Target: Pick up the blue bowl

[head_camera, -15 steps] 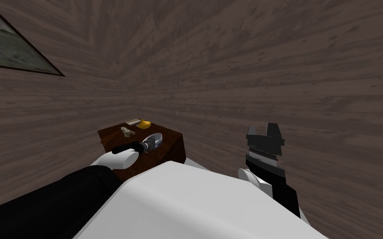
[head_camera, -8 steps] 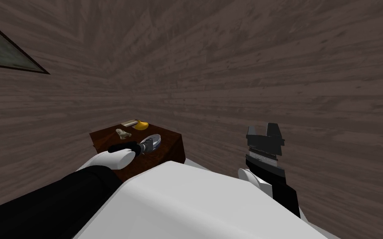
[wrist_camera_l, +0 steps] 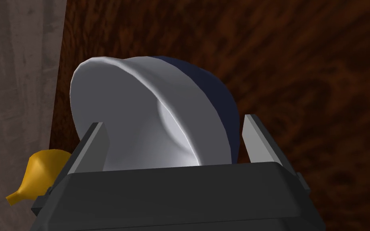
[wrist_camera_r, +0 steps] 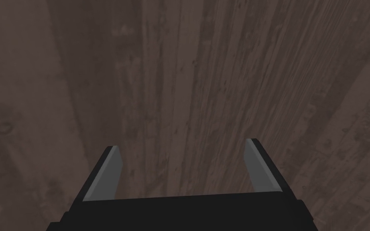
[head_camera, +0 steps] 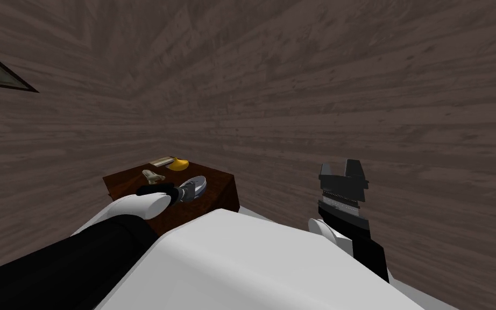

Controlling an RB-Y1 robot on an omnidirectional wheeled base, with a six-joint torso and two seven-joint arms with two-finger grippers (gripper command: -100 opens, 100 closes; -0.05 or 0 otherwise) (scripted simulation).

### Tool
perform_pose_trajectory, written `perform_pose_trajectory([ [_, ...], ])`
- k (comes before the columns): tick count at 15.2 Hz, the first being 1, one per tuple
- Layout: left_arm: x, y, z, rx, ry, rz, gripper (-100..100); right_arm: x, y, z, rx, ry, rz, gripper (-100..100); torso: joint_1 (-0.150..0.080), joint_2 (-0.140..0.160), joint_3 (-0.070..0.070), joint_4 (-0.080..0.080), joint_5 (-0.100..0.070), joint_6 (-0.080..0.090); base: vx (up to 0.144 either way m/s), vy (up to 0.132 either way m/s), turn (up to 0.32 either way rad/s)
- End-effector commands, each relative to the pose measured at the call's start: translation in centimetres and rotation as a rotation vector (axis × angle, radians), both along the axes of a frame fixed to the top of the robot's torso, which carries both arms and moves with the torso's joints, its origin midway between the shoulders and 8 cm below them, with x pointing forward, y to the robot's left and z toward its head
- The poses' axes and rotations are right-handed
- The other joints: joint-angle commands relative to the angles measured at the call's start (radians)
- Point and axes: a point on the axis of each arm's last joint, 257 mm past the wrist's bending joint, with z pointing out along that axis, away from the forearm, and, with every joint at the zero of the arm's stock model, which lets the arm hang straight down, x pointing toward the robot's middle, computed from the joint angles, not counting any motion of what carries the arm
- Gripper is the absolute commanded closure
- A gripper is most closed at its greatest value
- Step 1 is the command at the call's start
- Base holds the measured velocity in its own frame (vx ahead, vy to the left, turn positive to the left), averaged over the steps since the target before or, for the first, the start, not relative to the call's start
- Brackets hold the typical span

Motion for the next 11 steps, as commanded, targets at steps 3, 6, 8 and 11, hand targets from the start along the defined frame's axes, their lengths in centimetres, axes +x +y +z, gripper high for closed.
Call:
perform_pose_trajectory([
  [3, -1.9, 0.0, -0.2, -0.036, 0.061, 0.033, -100, 0.0, 0.0, 0.0, 0.000, 0.000, 0.000, 0, 0.000, 0.000, 0.000, 0.000, 0.000, 0.000, 0.012, 0.029, -0.083],
  [6, -3.1, 0.0, -0.3, -0.058, 0.101, 0.055, -100, 0.0, 0.0, 0.0, 0.000, 0.000, 0.000, 0, 0.000, 0.000, 0.000, 0.000, 0.000, 0.000, 0.012, 0.019, -0.040],
  [8, -3.6, 0.0, -0.6, -0.063, 0.125, 0.059, -100, 0.0, 0.0, 0.0, 0.000, 0.000, 0.000, 0, 0.000, 0.000, 0.000, 0.000, 0.000, 0.000, 0.014, 0.025, -0.083],
  [11, -4.9, -0.1, -0.7, -0.085, 0.167, 0.081, -100, 0.0, 0.0, 0.0, 0.000, 0.000, 0.000, 0, 0.001, 0.000, 0.000, 0.000, 0.000, 0.000, 0.016, 0.032, -0.072],
])
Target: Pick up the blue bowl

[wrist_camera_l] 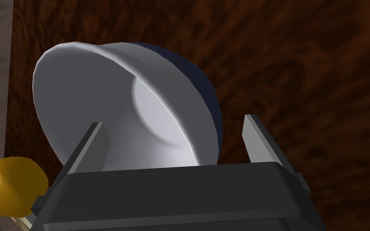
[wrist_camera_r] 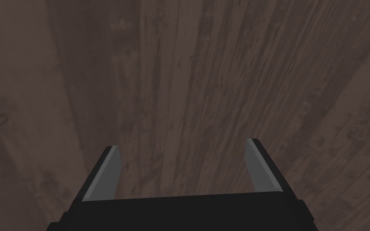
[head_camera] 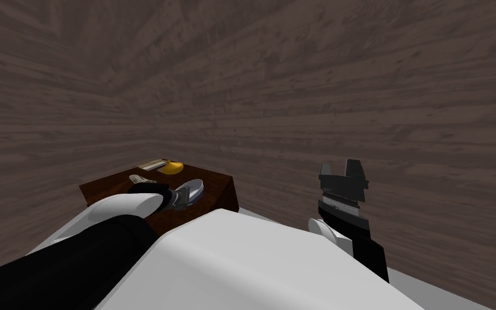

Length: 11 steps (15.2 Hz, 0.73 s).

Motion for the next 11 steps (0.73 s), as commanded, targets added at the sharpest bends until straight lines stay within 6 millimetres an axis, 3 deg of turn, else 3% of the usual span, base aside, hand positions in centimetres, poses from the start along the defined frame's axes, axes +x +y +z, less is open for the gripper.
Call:
perform_pose_trajectory([
  [1, -1.1, 0.0, 0.2, -0.020, 0.031, 0.022, -100, 0.0, 0.0, 0.0, 0.000, 0.000, 0.000, 0, 0.000, 0.000, 0.000, 0.000, 0.000, 0.000, 0.011, 0.030, -0.090],
  [11, -5.2, -0.5, 0.0, -0.071, 0.168, 0.078, -100, 0.0, 0.0, 0.0, 0.000, 0.000, 0.000, 0, 0.000, 0.000, 0.000, 0.000, 0.000, 0.000, 0.012, 0.026, -0.066],
])
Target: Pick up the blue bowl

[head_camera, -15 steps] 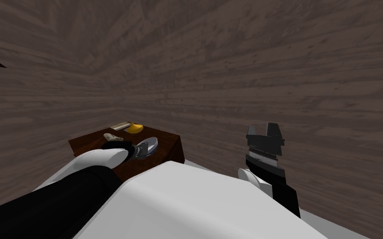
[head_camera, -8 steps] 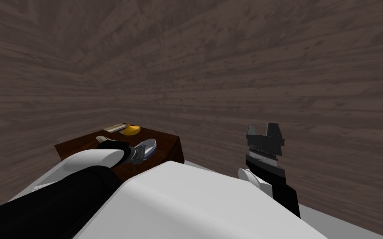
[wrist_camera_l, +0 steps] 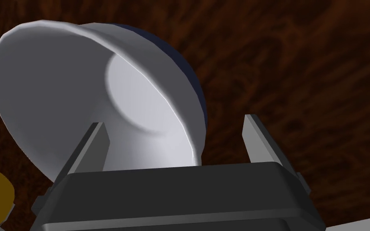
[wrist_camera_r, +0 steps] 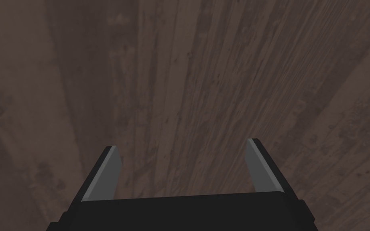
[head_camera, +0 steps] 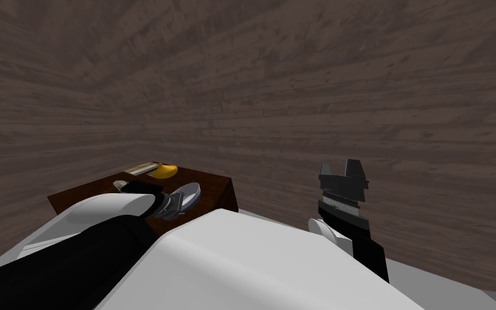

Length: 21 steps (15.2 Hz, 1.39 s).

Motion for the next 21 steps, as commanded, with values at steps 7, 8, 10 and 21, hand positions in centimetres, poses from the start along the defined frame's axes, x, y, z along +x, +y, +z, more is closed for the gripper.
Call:
perform_pose_trajectory([
  [7, -3.3, -0.6, 0.4, -0.035, 0.107, 0.043, -100, 0.0, 0.0, 0.0, 0.000, 0.000, 0.000, 0, 0.000, 0.000, 0.000, 0.000, 0.000, 0.000, 0.013, 0.026, -0.058],
  [8, -4.0, -0.7, 0.5, -0.041, 0.129, 0.051, -100, 0.0, 0.0, 0.0, 0.000, 0.000, 0.000, 0, 0.000, 0.000, 0.000, 0.000, 0.000, 0.000, 0.011, 0.025, -0.054],
  [10, -4.6, -0.8, 0.6, -0.046, 0.151, 0.057, -100, 0.0, 0.0, 0.0, 0.000, 0.000, 0.000, 0, 0.000, 0.000, 0.000, 0.000, 0.000, 0.000, 0.009, 0.020, -0.044],
  [21, -4.6, 0.7, -1.3, -0.051, 0.164, 0.076, -100, 0.0, 0.0, 0.0, 0.000, 0.000, 0.000, 0, -0.004, 0.003, 0.001, 0.001, -0.001, 0.000, -0.011, -0.011, -0.030],
])
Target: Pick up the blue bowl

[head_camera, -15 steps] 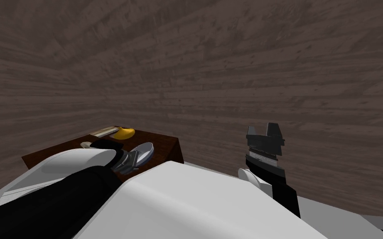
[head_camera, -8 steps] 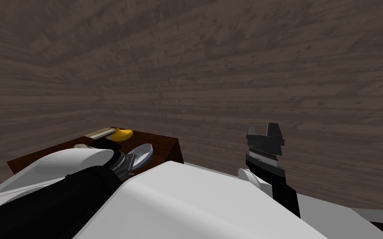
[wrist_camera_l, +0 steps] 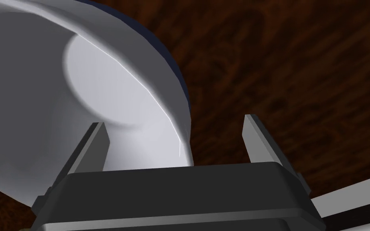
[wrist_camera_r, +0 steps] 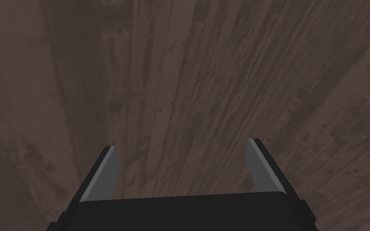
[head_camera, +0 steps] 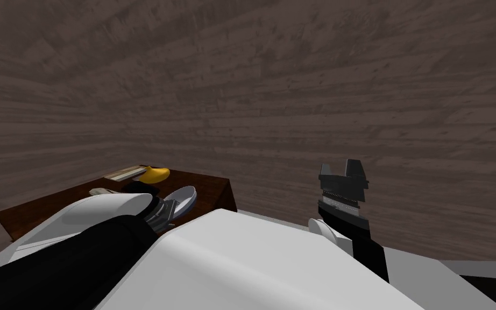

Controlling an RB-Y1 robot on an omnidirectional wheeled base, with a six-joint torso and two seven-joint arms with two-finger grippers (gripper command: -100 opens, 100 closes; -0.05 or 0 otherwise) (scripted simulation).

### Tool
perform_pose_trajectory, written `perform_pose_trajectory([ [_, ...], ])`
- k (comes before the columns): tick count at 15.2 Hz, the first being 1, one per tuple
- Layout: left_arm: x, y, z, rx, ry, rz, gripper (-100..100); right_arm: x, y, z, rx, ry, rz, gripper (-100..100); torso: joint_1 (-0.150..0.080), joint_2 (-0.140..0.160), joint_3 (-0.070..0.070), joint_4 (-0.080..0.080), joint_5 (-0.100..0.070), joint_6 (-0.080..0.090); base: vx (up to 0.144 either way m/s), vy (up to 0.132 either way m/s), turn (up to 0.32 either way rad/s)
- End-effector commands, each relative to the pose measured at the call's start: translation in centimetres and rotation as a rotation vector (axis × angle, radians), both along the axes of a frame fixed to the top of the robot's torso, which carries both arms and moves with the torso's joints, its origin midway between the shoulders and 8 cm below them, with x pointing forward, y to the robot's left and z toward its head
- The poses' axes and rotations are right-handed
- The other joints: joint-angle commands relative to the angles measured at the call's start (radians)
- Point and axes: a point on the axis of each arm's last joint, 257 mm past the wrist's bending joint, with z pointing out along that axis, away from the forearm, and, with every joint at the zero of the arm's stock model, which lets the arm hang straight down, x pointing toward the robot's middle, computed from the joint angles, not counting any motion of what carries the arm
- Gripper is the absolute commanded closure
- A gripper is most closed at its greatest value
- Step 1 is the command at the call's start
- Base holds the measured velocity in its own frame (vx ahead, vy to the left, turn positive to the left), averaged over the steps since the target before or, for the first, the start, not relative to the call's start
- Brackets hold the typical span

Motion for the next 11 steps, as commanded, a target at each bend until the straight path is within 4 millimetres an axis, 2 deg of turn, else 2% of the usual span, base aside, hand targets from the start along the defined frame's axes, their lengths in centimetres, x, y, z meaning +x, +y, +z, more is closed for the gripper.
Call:
perform_pose_trajectory([
  [1, 0.0, 0.0, 0.0, 0.000, 0.000, 0.000, 100, 0.0, 0.0, 0.0, 0.000, 0.000, 0.000, 0, 0.000, 0.000, 0.000, 0.000, 0.000, 0.000, -0.006, -0.006, 0.001],
  [5, 0.0, 0.0, 0.0, -0.001, 0.001, 0.001, 100, 0.0, 0.0, 0.0, 0.000, 0.000, 0.000, 0, 0.002, -0.002, -0.001, 0.000, 0.000, 0.000, 0.000, 0.000, 0.000],
  [6, -0.1, -0.6, 0.9, -0.001, 0.000, -0.006, 100, 0.0, 0.0, 0.0, 0.000, 0.000, 0.000, 0, 0.002, -0.002, -0.001, 0.000, 0.000, 0.000, 0.012, 0.017, 0.049],
  [9, -0.4, -1.4, 1.8, 0.000, 0.002, -0.012, 100, 0.0, 0.0, 0.0, 0.000, 0.000, 0.000, 0, 0.003, -0.003, -0.002, 0.000, 0.000, 0.000, 0.032, 0.038, 0.045],
  [11, -0.3, -1.2, 1.7, 0.000, 0.000, -0.012, 100, 0.0, 0.0, 0.0, 0.000, 0.000, 0.000, 0, 0.003, -0.003, -0.002, 0.000, -0.001, 0.001, 0.021, 0.027, 0.020],
])
